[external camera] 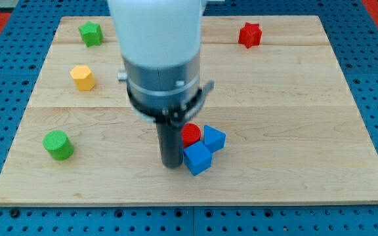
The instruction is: Push the red star into the blue triangle
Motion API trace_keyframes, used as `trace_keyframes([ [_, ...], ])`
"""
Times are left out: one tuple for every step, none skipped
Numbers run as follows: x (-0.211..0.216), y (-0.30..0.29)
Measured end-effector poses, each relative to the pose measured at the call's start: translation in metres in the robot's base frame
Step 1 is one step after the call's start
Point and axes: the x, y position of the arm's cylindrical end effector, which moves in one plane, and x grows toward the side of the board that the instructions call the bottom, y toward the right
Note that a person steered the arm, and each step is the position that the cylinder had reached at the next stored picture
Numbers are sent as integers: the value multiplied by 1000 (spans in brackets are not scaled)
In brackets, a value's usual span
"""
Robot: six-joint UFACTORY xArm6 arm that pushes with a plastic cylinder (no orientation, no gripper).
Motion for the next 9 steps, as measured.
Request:
trace_keyframes([
  [44, -10],
  [78, -9],
  [51, 96],
  [-58, 168],
  [-180, 211],
  [-277, 253],
  [-340, 210],
  [-304, 146],
  [-248, 86],
])
